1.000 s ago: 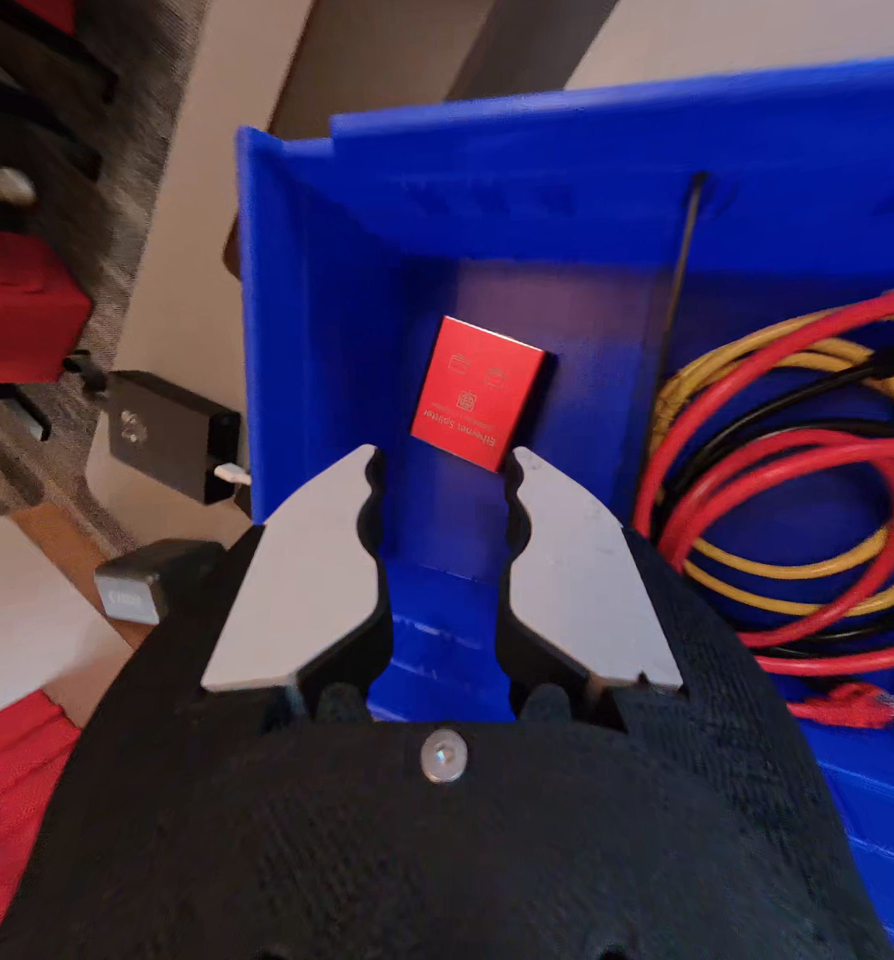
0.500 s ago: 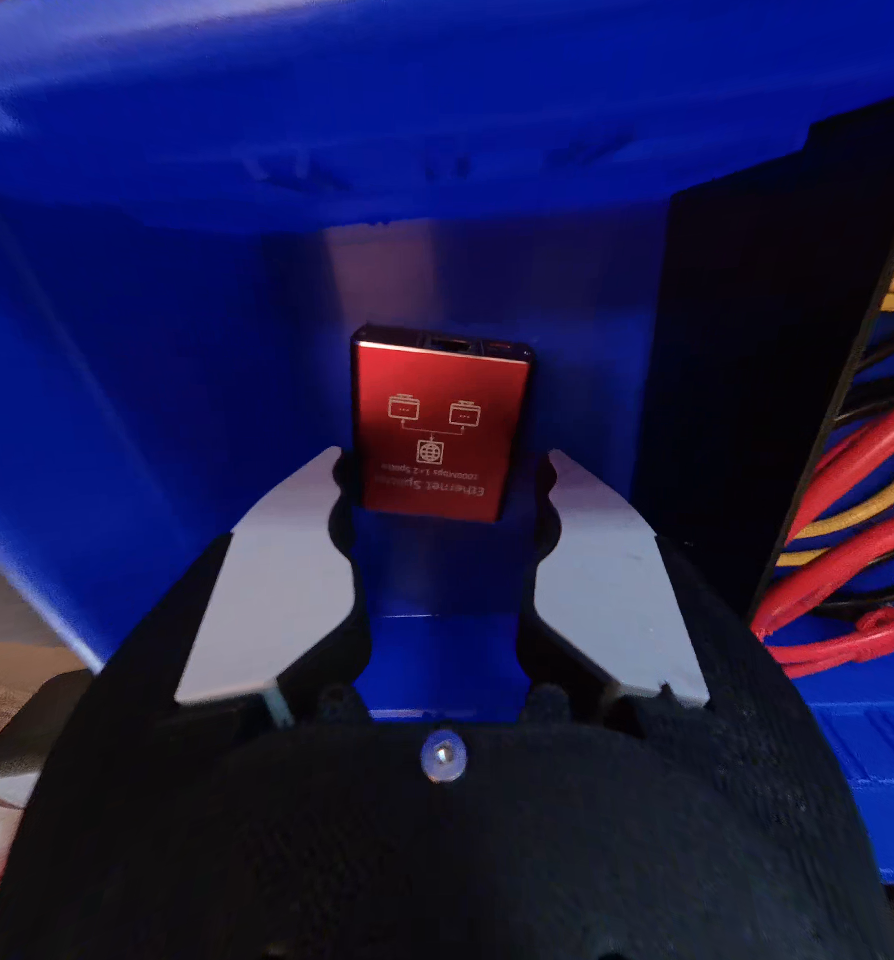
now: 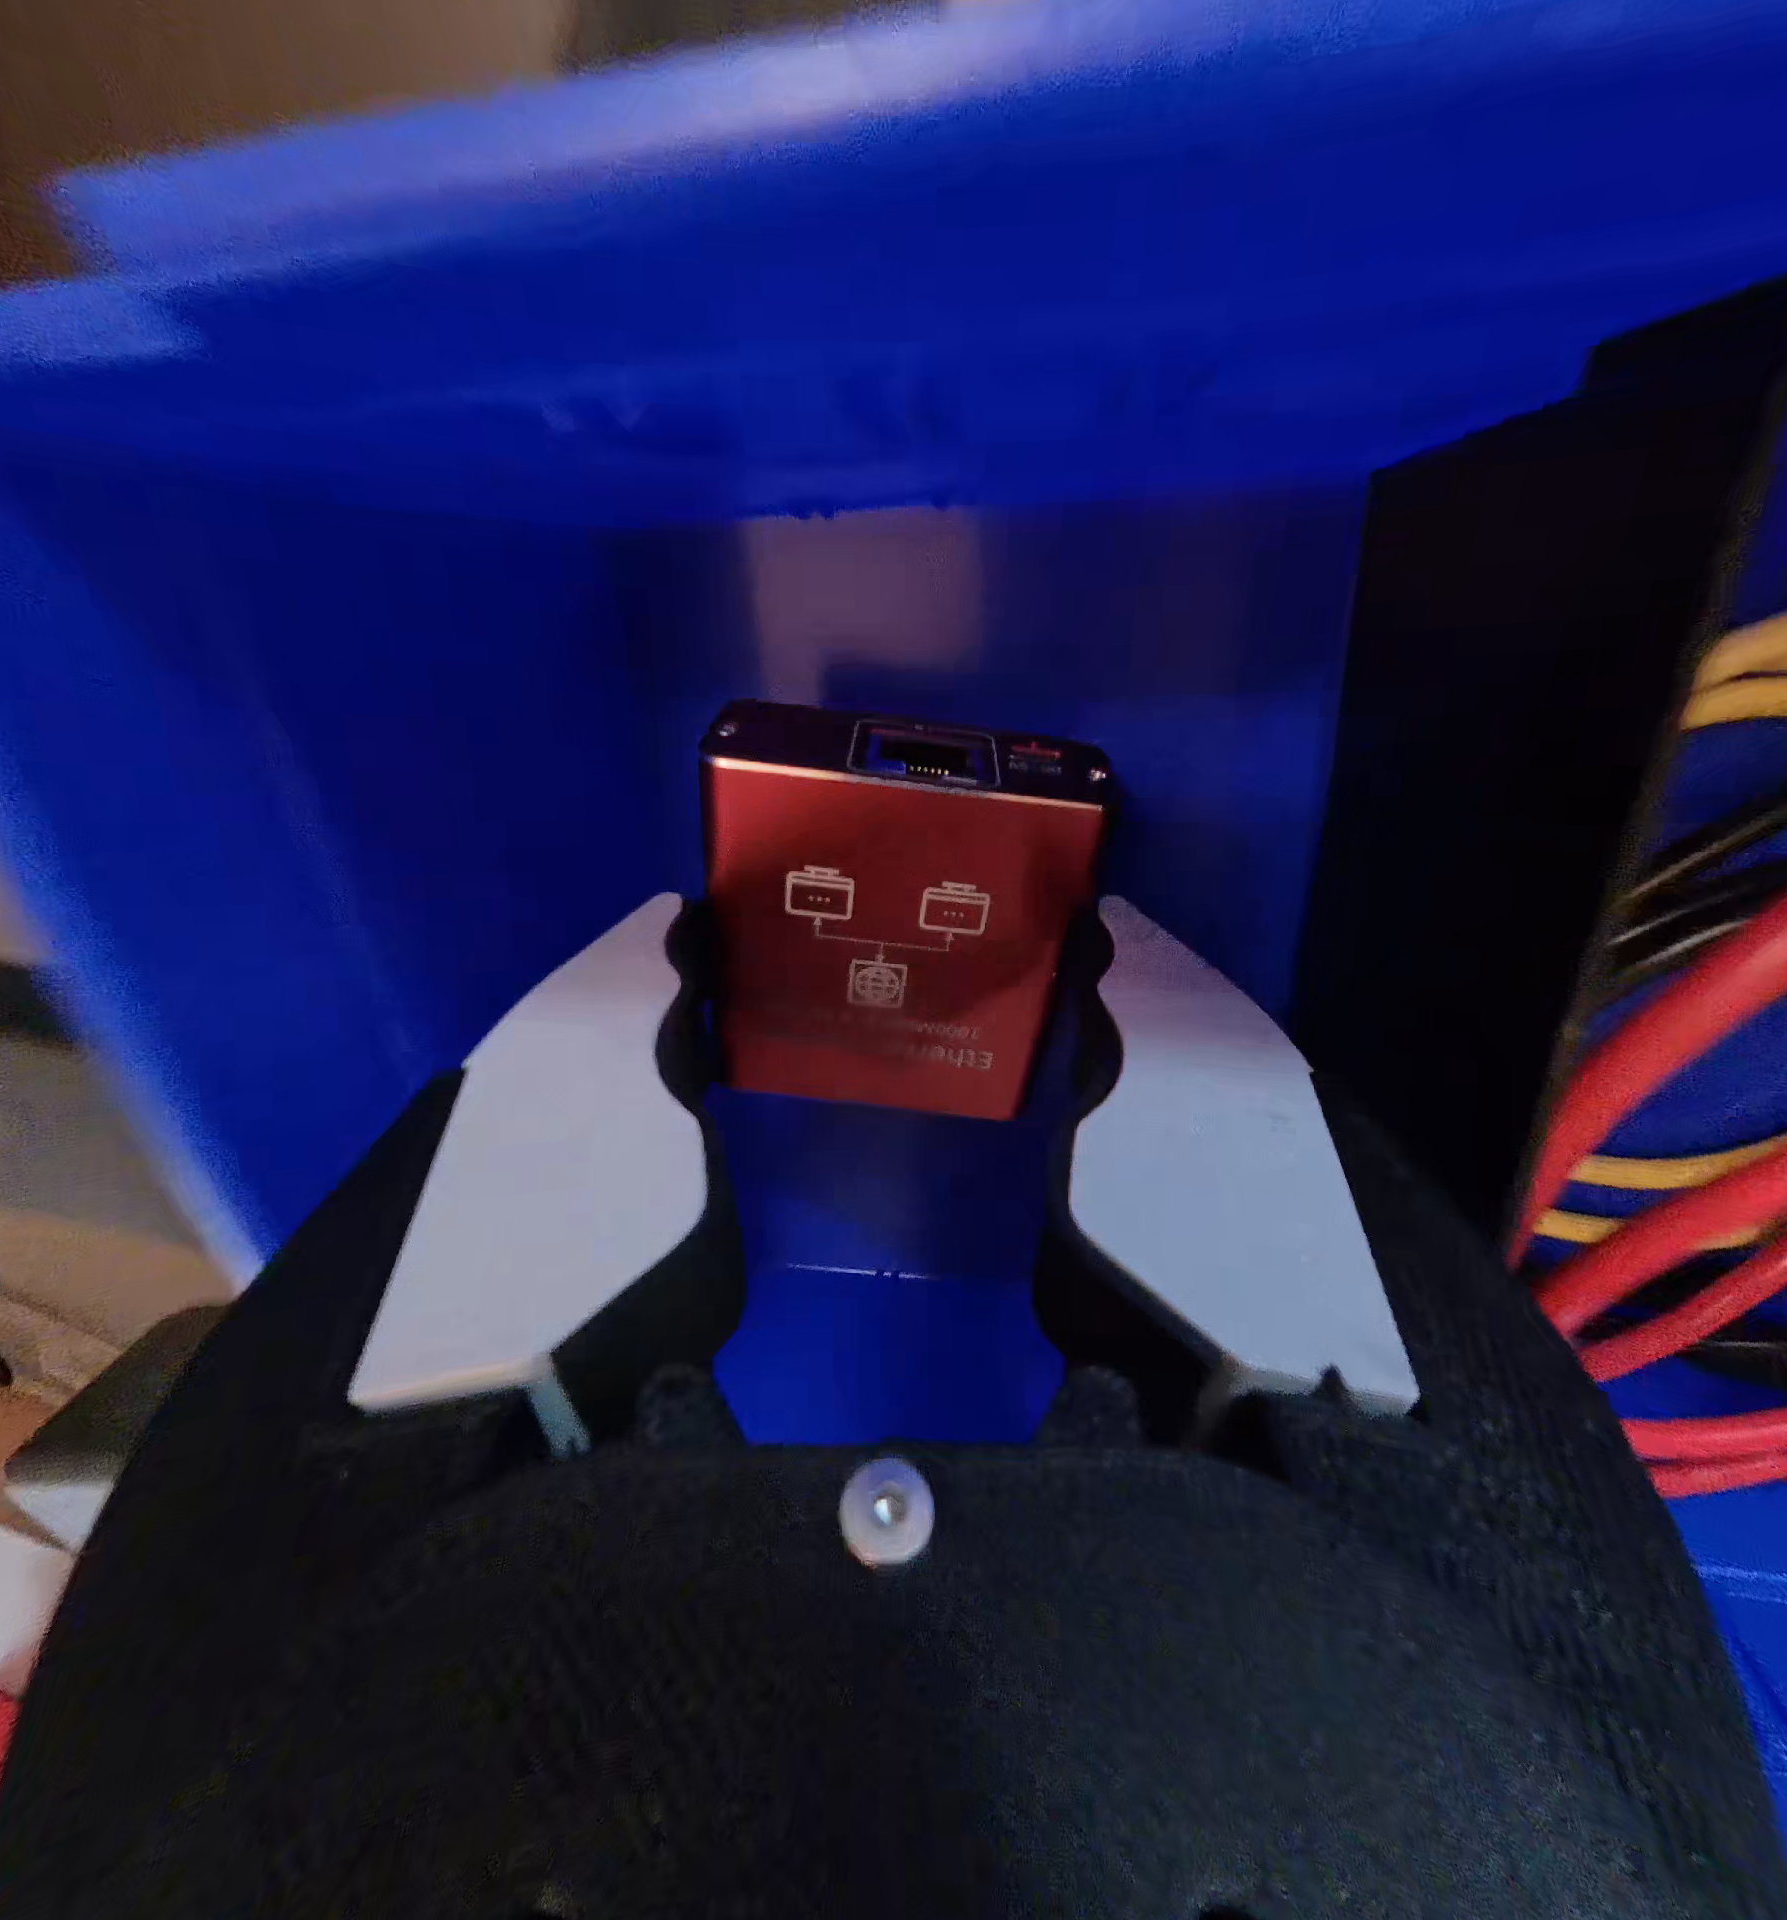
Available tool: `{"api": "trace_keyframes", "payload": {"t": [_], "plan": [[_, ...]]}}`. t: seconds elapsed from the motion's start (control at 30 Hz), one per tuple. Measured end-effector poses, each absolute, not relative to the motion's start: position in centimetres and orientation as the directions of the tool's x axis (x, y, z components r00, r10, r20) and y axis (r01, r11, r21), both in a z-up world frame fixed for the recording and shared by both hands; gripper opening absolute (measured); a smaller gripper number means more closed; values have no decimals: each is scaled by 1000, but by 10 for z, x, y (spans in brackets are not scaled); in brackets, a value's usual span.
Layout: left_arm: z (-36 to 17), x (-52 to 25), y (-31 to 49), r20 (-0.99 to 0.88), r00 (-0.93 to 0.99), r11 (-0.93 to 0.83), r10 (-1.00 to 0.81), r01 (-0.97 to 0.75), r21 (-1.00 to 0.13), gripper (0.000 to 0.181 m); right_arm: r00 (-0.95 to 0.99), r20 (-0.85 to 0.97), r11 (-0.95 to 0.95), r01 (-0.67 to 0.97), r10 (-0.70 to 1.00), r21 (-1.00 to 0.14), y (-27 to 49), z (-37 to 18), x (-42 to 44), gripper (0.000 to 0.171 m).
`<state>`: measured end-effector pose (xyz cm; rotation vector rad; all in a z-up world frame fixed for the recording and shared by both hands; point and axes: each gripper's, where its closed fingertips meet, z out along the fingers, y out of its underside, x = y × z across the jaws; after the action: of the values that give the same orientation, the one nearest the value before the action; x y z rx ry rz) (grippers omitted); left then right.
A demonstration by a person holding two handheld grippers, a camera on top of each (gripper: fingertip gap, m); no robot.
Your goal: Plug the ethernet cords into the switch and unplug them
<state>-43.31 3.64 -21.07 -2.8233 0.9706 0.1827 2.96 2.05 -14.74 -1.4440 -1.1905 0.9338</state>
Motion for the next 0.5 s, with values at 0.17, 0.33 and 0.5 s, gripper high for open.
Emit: {"api": "trace_keyframes", "payload": {"t": [0.17,0.33,0.5], "plan": [[-129,-407,42,-244,829,-713,-503,-558,-425,69,203,44,7,177,978,-984,17,-137,25,47],[-40,-288,29,-217,781,-360,-585,-491,-793,68,163,80,61,117,983,-991,13,-93,-4,47],[24,-155,8,-308,722,45,-620,-359,-932,69,85,41,39,24,996,-999,0,-6,-47,53]]}}
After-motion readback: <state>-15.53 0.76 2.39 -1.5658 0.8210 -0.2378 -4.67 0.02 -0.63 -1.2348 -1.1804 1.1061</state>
